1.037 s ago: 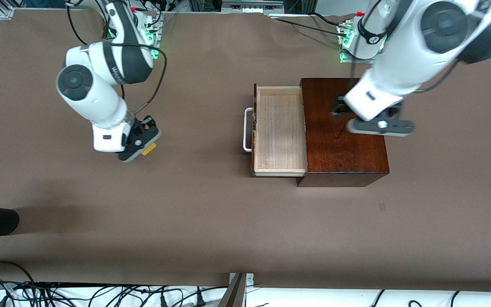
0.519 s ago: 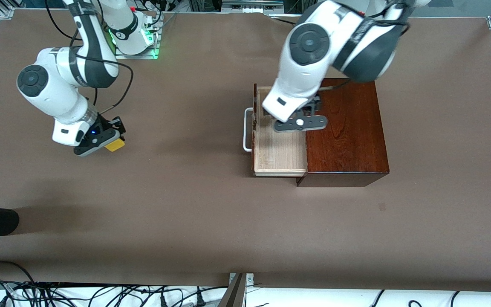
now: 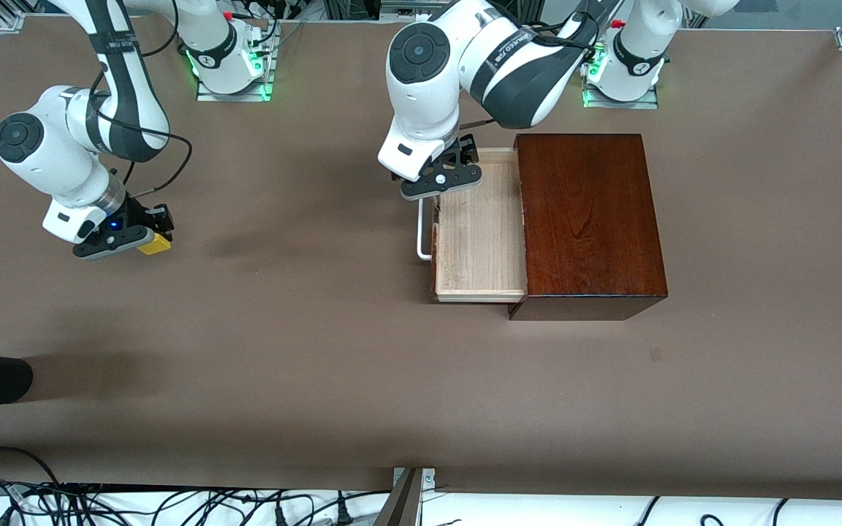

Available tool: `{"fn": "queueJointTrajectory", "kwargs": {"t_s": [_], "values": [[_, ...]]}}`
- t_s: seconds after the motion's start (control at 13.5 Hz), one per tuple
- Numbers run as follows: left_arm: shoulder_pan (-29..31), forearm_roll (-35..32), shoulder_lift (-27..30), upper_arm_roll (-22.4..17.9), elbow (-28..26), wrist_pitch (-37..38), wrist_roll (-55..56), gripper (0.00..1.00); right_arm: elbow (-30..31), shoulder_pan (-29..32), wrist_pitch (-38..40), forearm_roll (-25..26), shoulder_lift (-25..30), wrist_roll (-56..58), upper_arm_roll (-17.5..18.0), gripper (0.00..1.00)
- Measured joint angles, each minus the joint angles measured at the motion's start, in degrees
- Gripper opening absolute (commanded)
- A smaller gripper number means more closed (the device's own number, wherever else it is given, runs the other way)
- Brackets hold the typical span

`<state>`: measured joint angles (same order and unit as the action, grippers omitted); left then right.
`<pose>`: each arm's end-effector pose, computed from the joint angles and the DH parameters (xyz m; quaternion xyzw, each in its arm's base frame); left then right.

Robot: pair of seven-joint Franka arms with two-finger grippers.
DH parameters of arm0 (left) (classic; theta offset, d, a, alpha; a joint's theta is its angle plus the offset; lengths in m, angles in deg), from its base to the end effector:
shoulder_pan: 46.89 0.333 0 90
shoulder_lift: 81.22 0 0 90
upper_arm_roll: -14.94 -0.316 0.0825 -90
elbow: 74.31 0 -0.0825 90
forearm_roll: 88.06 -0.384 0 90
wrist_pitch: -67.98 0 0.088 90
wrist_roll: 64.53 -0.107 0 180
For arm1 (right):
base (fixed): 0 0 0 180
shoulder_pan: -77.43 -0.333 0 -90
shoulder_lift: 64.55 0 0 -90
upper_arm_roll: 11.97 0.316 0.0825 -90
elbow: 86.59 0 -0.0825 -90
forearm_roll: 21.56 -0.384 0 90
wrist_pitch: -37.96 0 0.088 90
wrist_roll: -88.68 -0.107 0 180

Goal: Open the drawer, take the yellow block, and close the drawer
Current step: 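Push the drawer front inward with the left gripper while the right gripper lowers the cube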

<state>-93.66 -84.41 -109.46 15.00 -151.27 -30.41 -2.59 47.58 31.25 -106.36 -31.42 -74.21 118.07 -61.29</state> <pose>0.4673 -0.5066 0.4348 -0.9882 -0.1377 0.0601 0.0300 0.5187 -0.0314 0.2937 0.9854 0.1658 0.0329 0.0211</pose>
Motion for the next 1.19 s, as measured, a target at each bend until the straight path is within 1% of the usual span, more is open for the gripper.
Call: {"fn": "queueJointTrajectory", "kwargs": {"t_s": [0.22, 0.44, 0.67, 0.74, 0.81, 0.89, 0.96, 1.04, 1.11, 1.19], "values": [[-3.63, 0.00, -2.52, -0.03, 0.03, -4.54, 10.35, 1.00, 1.08, 0.33, -1.63, -7.18, -3.03, -0.06, 0.03, 0.00], [-6.63, 0.00, -6.15, -0.13, 0.09, -9.36, 19.50, 1.00, 1.08, 0.32, -2.69, -11.51, -5.74, -0.02, 0.14, 0.00], [-6.98, 0.00, -9.15, -0.28, 0.54, -13.66, 25.46, 1.00, 1.07, 0.32, -3.80, -15.95, -7.73, 0.32, 0.29, 0.00], [-6.98, 0.00, -9.98, -0.44, 1.27, -14.11, 27.21, 1.00, 1.05, 0.33, -3.85, -18.66, -8.50, 1.51, 0.50, 0.00], [-6.98, 0.00, -10.77, -0.57, 2.25, -14.13, 28.68, 1.00, 1.03, 0.33, -3.89, -22.64, -9.45, 4.03, 0.90, 0.00], [-6.97, 0.00, -11.57, -0.67, 3.14, -14.13, 29.69, 0.64, 0.93, 0.33, -3.95, -27.59, -10.68, 7.61, 1.49, 0.00], [-6.97, 0.00, -12.40, -0.70, 3.96, -14.13, 30.12, 0.36, 0.76, 0.31, -4.02, -32.20, -12.12, 11.13, 2.09, 0.00], [-6.98, 0.00, -13.31, -0.72, 4.85, -14.13, 30.20, 0.16, 0.53, 0.31, -4.13, -35.90, -13.72, 14.27, 2.54, 0.00], [-6.98, 0.00, -14.33, -0.74, 5.81, -14.13, 30.20, 0.00, 0.19, 0.31, -4.24, -38.33, -15.32, 16.70, 2.76, 0.00], [-6.98, 0.00, -15.26, -0.78, 6.58, -14.13, 30.06, 0.00, -0.16, 0.32, -4.28, -39.56, -16.75, 18.17, 2.78, 0.00]]}}
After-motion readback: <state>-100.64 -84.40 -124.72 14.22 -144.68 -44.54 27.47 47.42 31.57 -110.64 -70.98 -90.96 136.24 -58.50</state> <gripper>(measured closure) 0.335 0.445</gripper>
